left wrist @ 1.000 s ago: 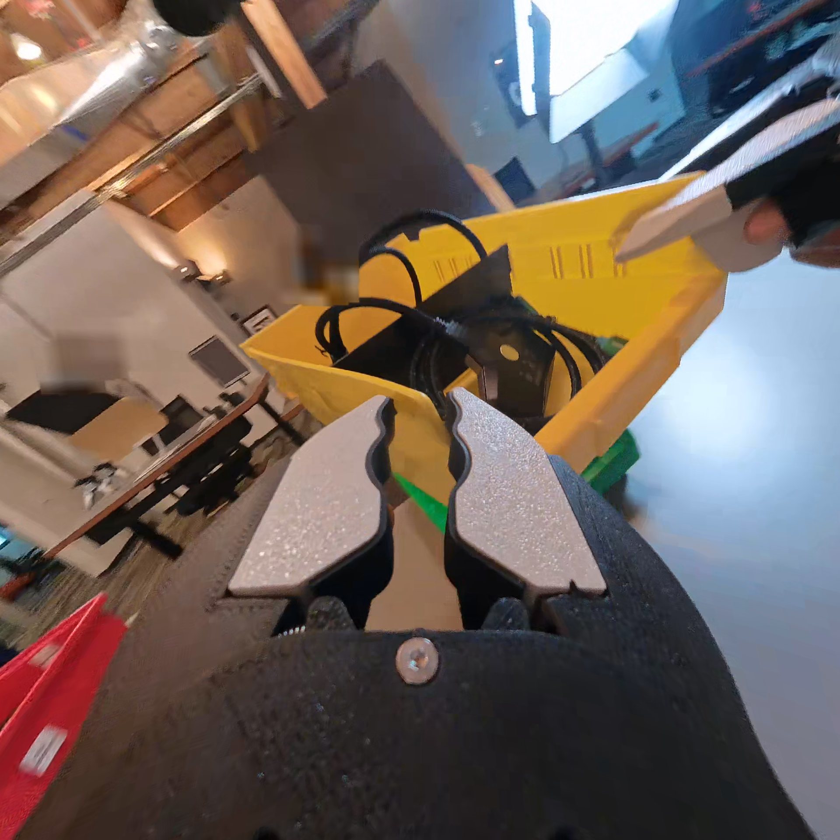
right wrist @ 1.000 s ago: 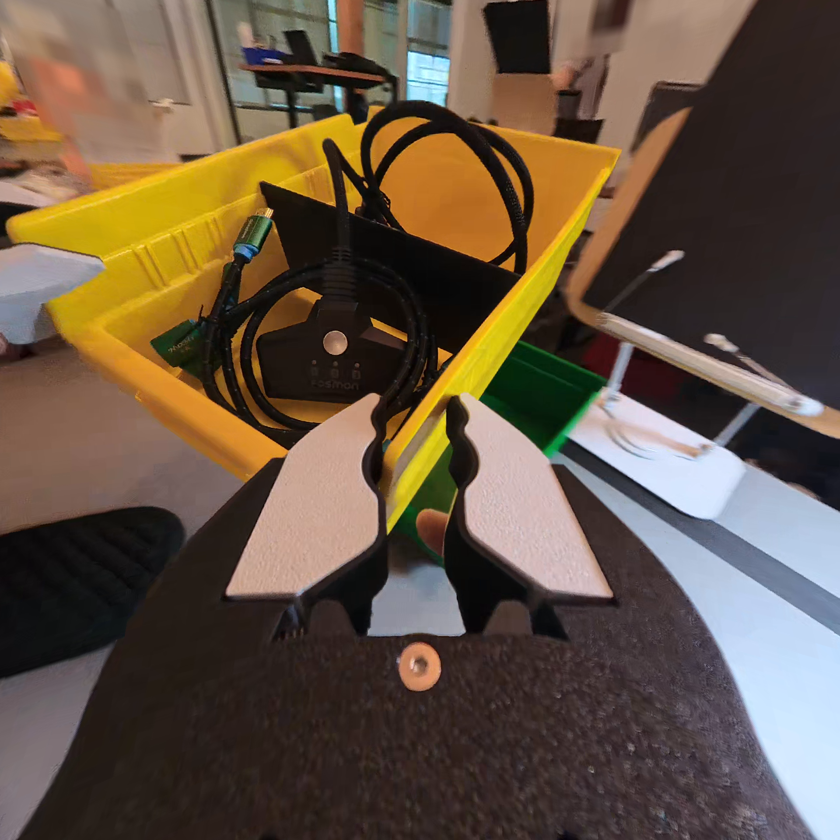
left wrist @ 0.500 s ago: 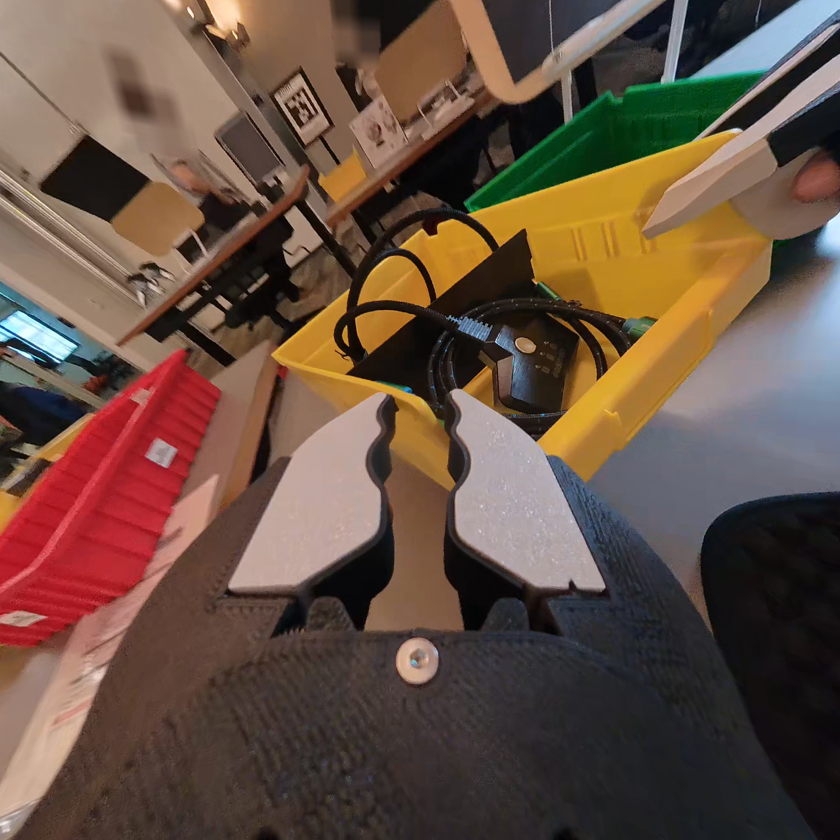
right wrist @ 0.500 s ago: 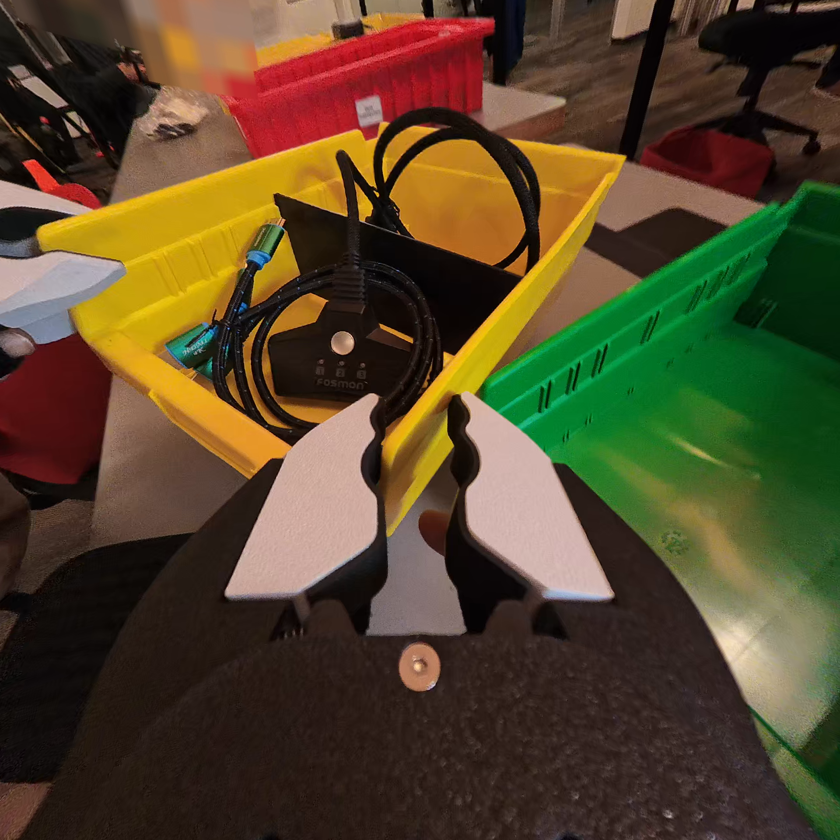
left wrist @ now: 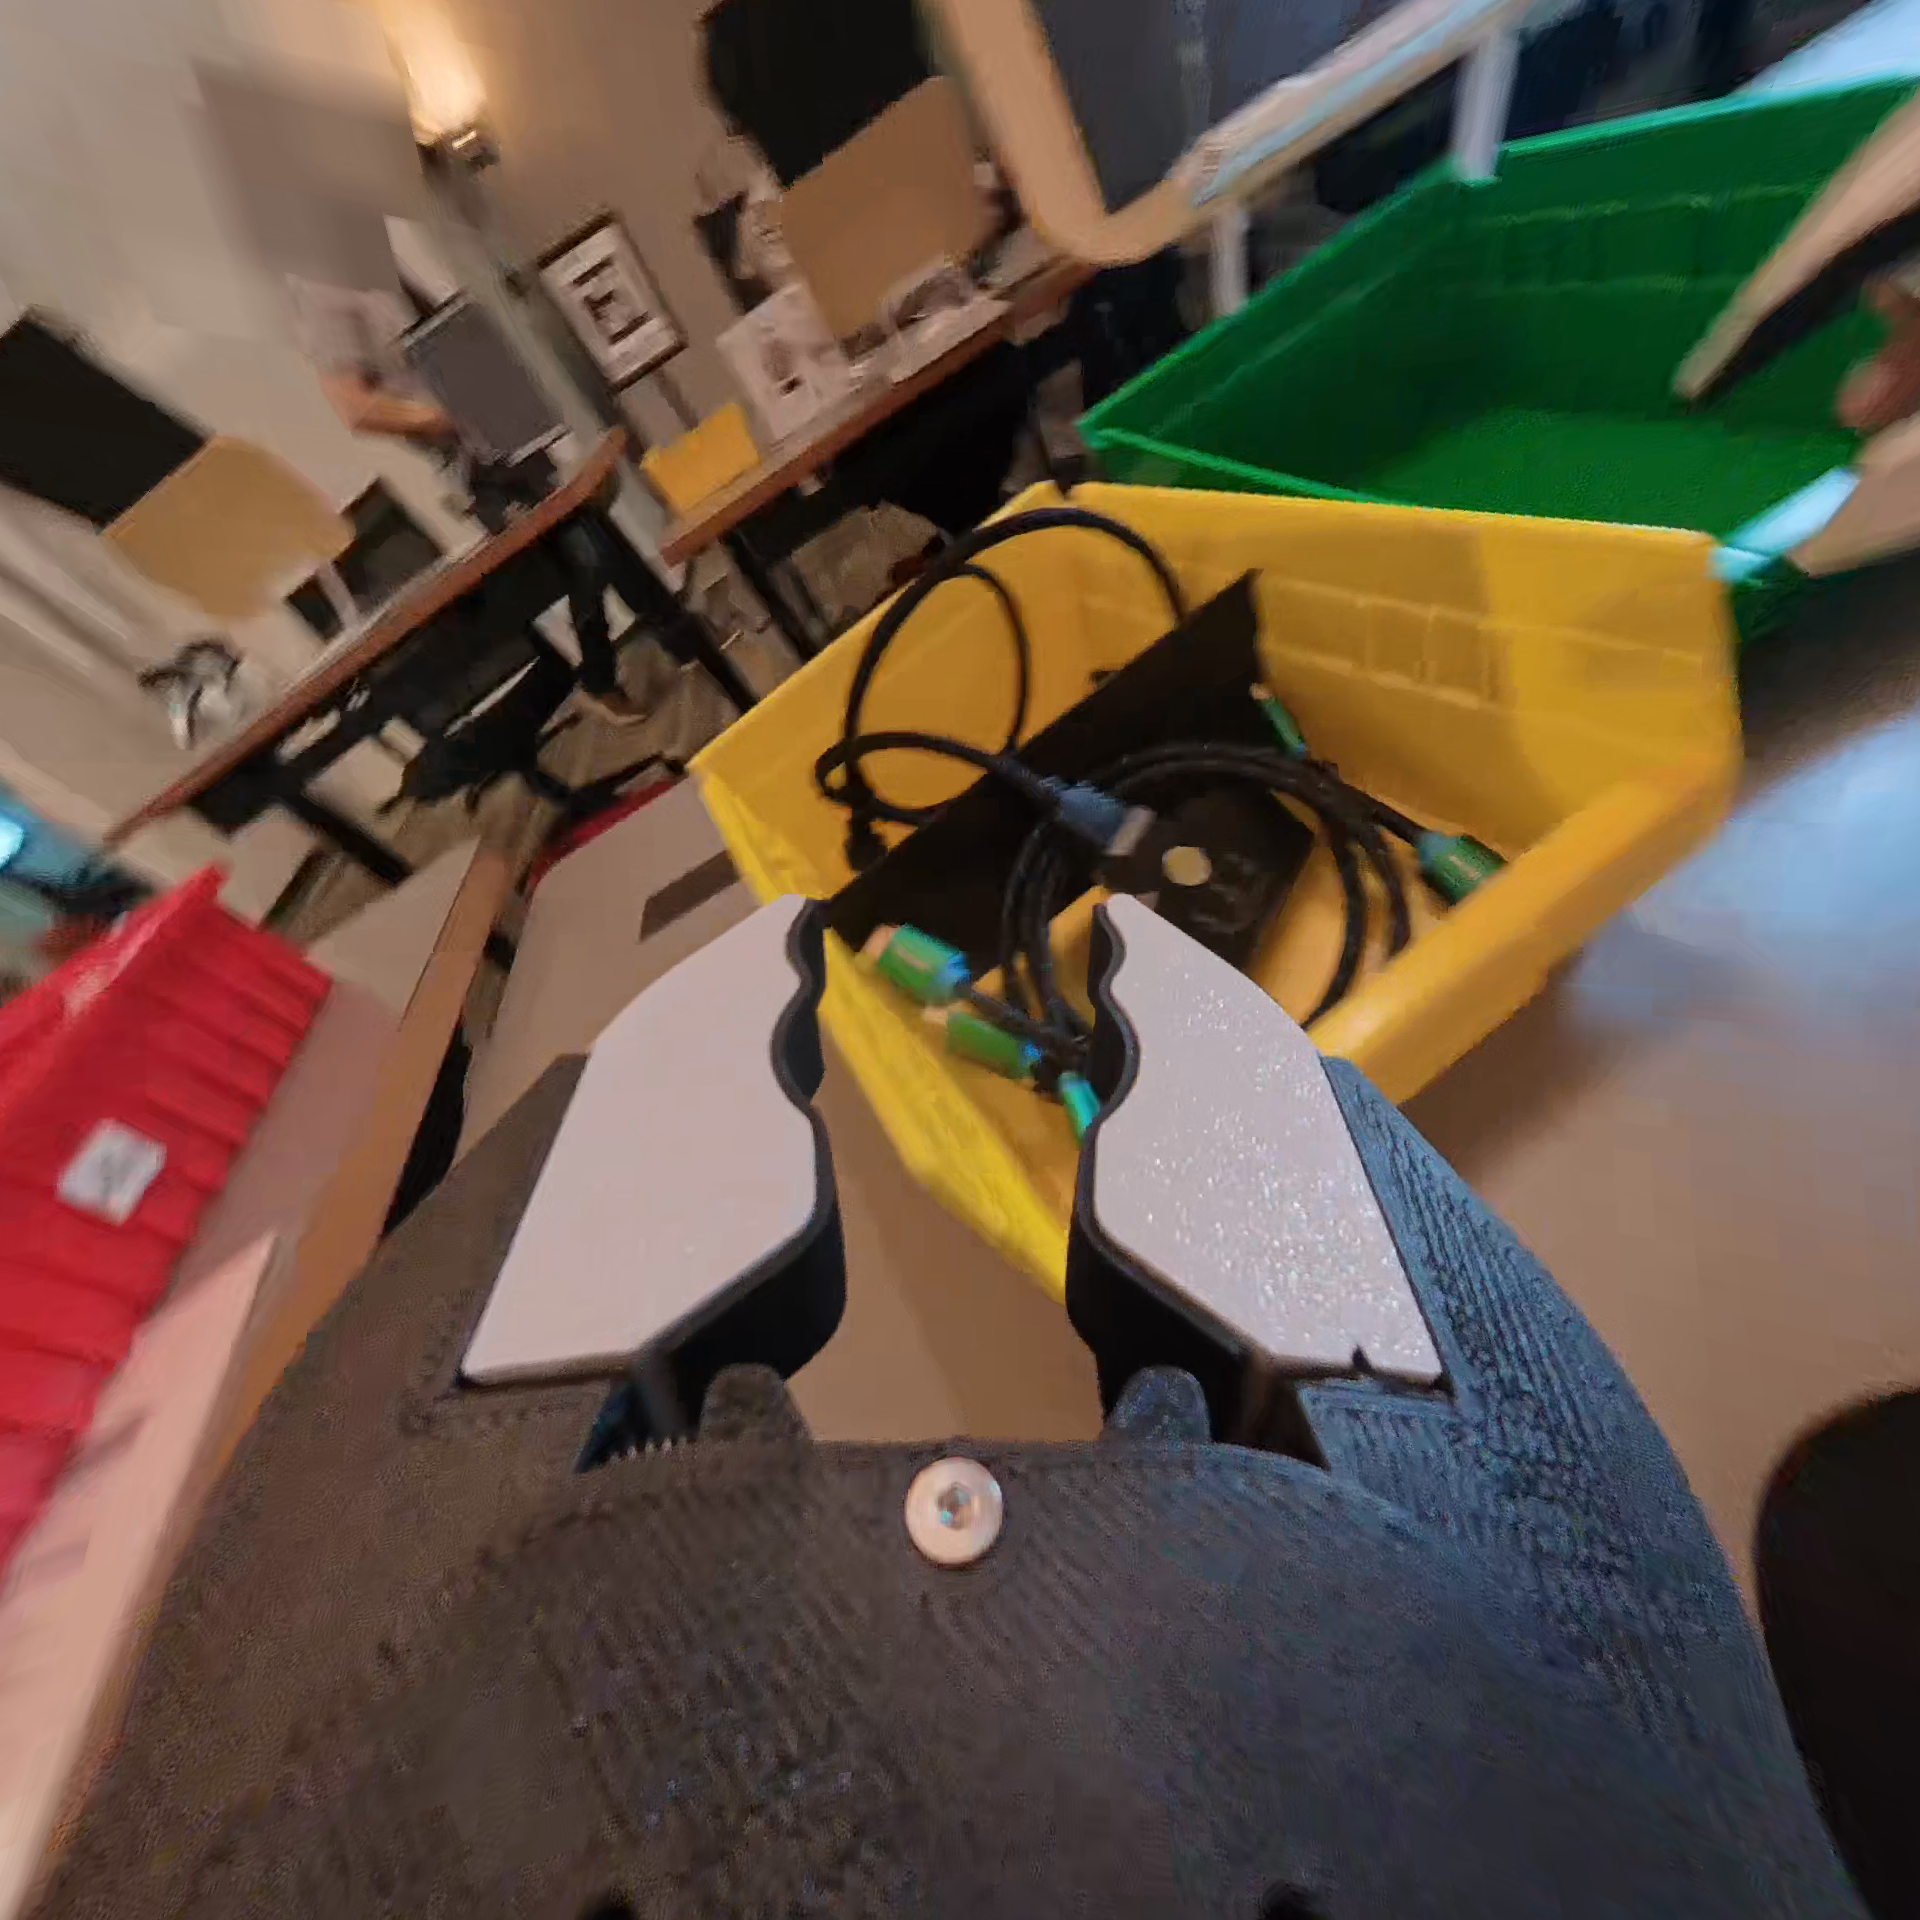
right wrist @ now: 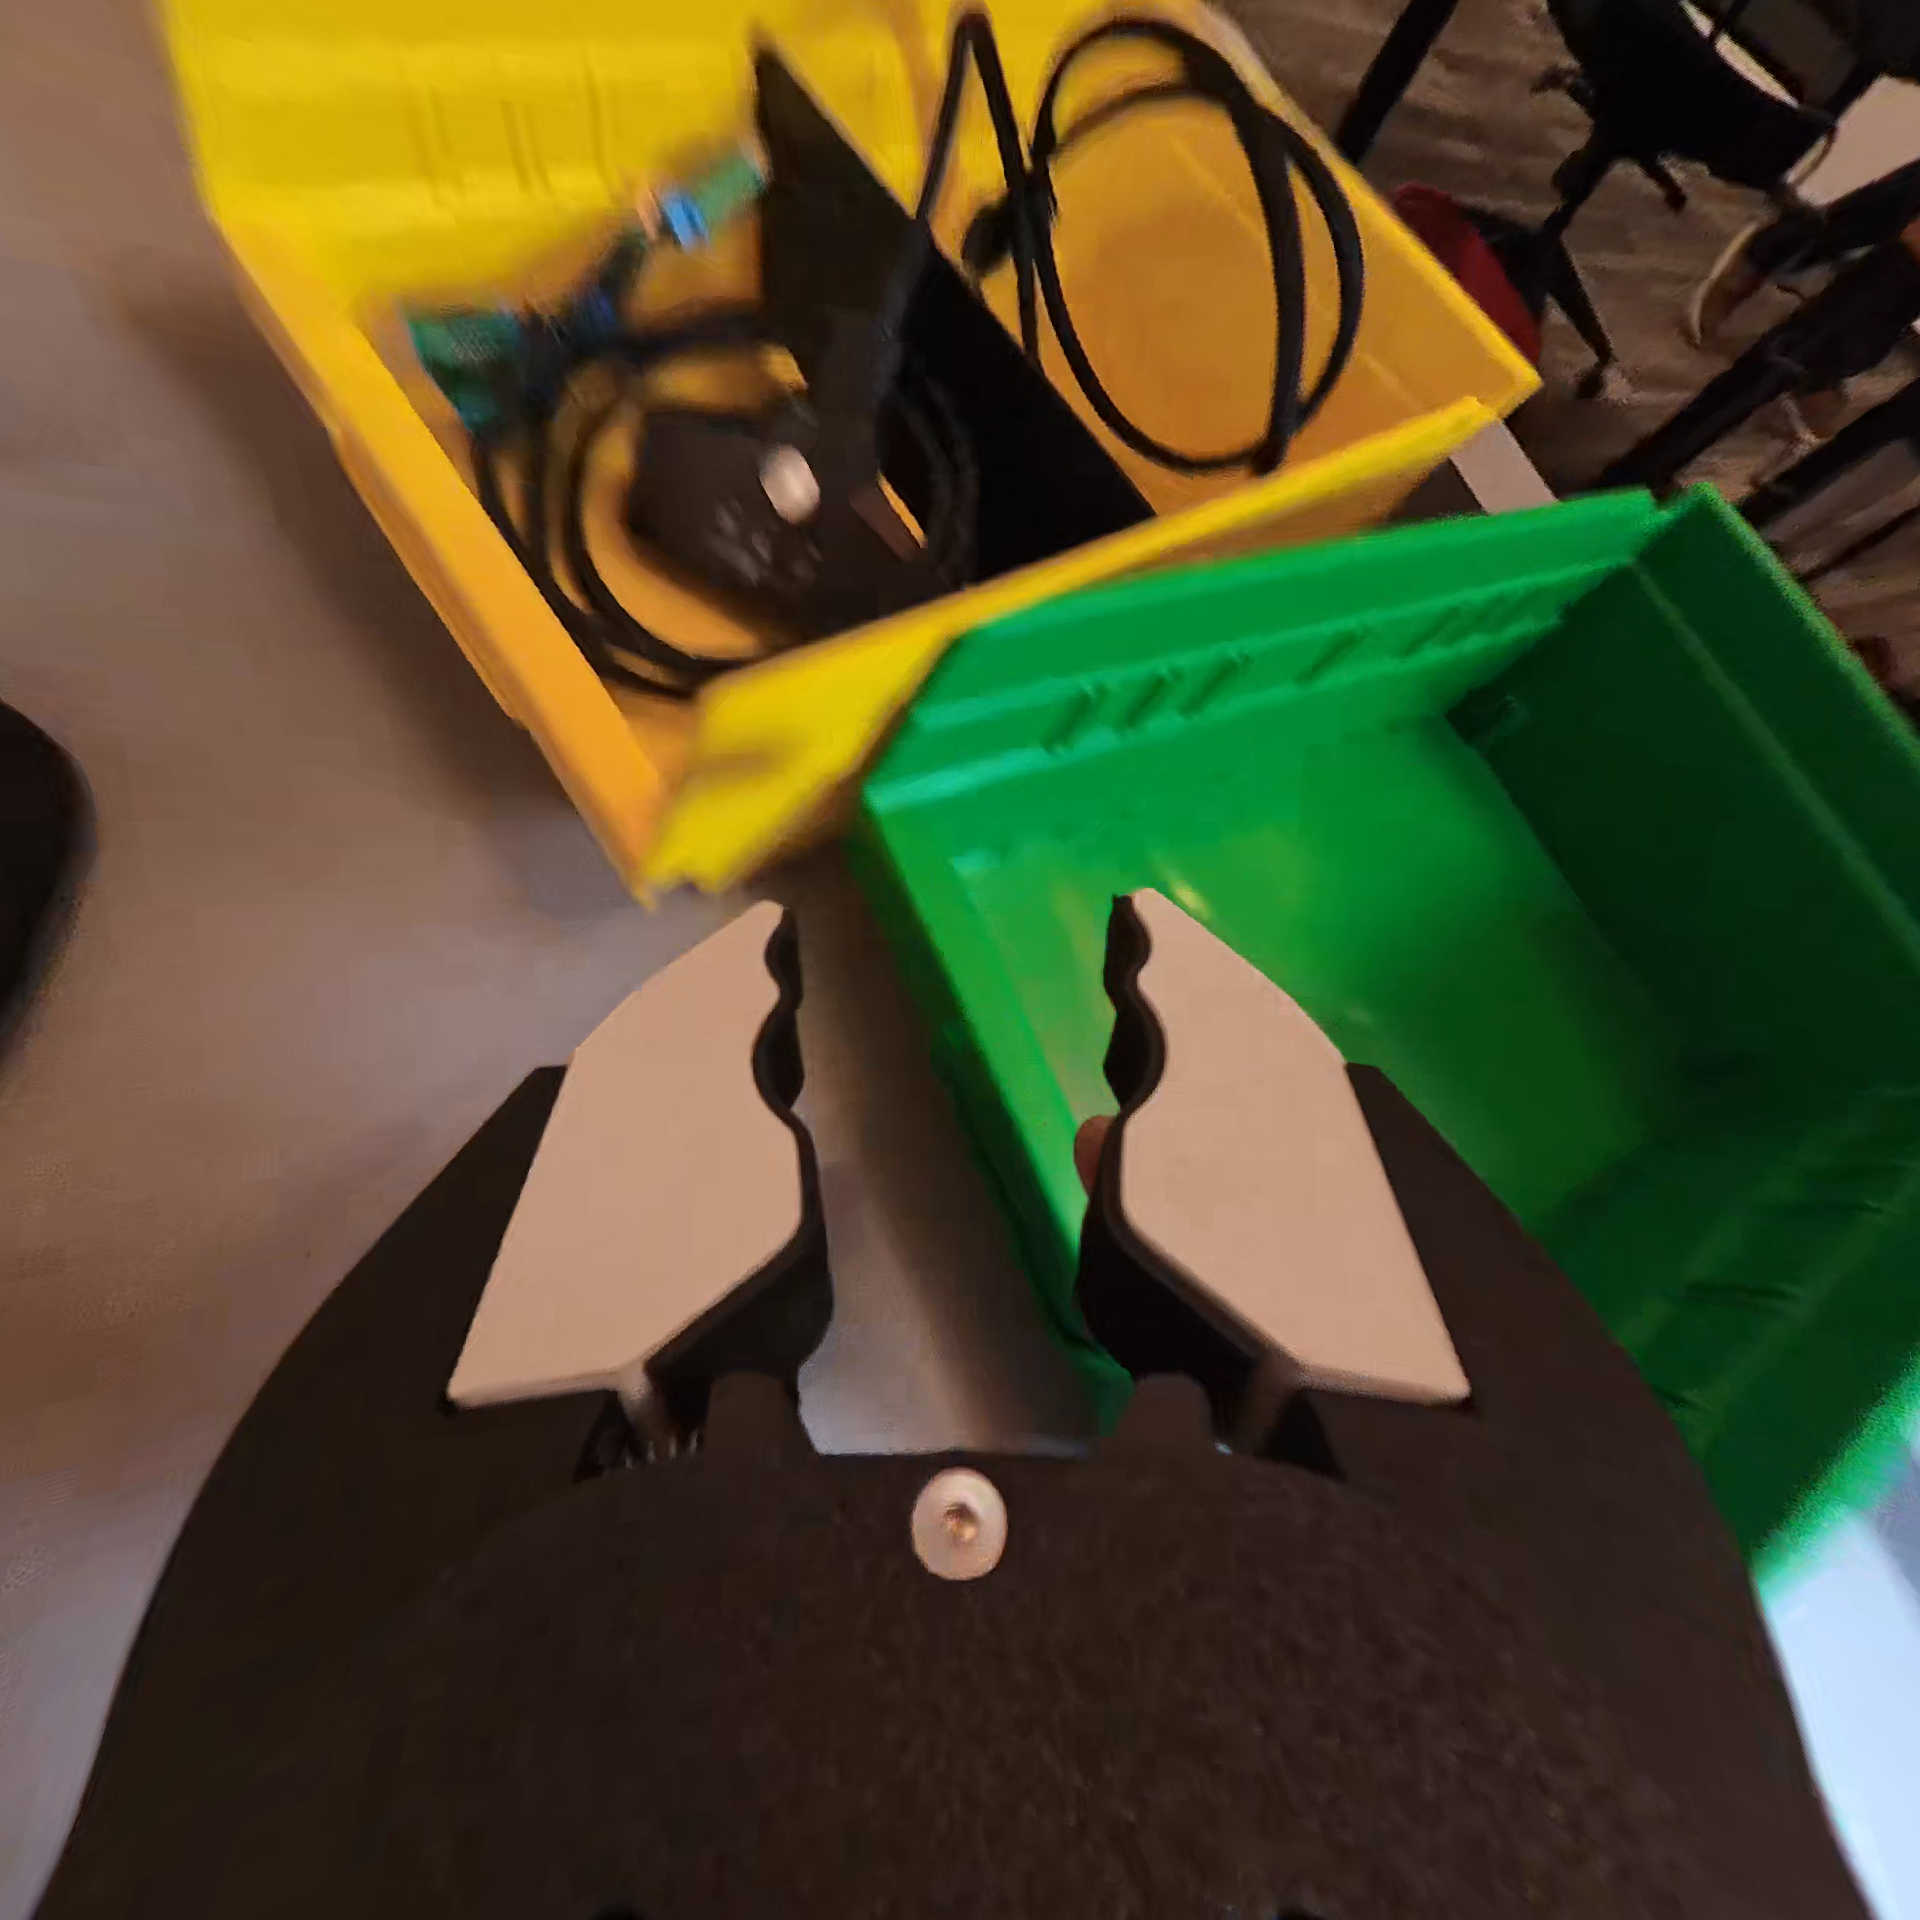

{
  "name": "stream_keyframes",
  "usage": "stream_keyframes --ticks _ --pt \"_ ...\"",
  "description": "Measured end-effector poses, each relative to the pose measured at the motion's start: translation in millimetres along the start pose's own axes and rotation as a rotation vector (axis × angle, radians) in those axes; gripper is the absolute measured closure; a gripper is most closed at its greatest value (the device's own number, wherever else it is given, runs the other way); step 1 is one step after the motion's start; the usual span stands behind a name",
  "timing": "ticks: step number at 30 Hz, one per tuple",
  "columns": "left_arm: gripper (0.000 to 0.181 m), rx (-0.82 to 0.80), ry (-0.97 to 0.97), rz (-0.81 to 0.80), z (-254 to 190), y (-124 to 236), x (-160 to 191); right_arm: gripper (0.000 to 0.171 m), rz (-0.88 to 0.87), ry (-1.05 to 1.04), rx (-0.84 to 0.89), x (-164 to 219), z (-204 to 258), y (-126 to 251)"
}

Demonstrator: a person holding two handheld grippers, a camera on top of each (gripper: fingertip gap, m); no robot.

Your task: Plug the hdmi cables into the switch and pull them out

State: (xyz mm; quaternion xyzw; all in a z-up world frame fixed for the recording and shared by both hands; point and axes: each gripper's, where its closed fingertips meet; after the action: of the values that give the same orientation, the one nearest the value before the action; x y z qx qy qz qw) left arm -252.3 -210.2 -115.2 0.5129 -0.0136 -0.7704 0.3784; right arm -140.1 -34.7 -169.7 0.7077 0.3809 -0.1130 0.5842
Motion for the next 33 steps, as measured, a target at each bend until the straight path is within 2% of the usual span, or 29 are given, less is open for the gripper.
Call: stream_keyframes --ticks 2,4,5,7,10,12,17,23,27,33 --pt "0.129 0.151 -0.145 0.063 -38.4 -3.4 -5.8 0.107 0.167 0.127 0.114 29.8 -23.9 -8.3" --pt "0.119 0.346 -0.285 0.193 -85.3 -12.9 6.9 0.101 0.331 0.23 0.072 62.7 -24.4 -24.7" --pt "0.119 0.373 -0.361 0.245 -99.3 -20.2 13.7 0.107 0.396 0.242 0.027 77.3 -20.3 -31.8" --pt "0.12 0.346 -0.514 0.353 -112.0 -38.1 28.7 0.132 0.406 0.301 0.098 86.3 -29.4 -34.8" --pt "0.121 0.289 -0.628 0.439 -114.0 -59.4 40.9 0.139 0.437 0.328 0.125 101.3 -28.1 -13.9" --pt "0.128 0.302 -0.653 0.442 -118.0 -65.0 44.1 0.139 0.456 0.277 0.067 123.0 -20.6 3.4" --pt "0.148 0.309 -0.702 0.416 -123.3 -65.3 46.9 0.138 0.5 0.18 0.056 185.6 -8.2 59.7" --pt "0.148 0.26 -0.688 0.377 -128.4 -66.6 42.8 0.137 0.523 0.026 0.174 243.3 -2.2 121.0" --pt "0.149 0.282 -0.705 0.361 -139.4 -67.6 35.1 0.137 0.59 0.003 0.312 276.7 -39.3 136.2" --pt "0.149 0.308 -0.694 0.341 -152.1 -78.6 21.8 0.14 0.667 0.003 0.38 308.4 -119.8 115.9"
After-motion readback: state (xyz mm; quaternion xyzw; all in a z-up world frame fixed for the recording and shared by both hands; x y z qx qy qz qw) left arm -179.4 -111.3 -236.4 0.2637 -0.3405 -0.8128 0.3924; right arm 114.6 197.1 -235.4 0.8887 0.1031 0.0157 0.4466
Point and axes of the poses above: each gripper's, where its closed fingertips meet, y back along the fingers, x out of its underside, z = x × y across the jaws, and after that the axes turned 14 degrees about z, right-handed
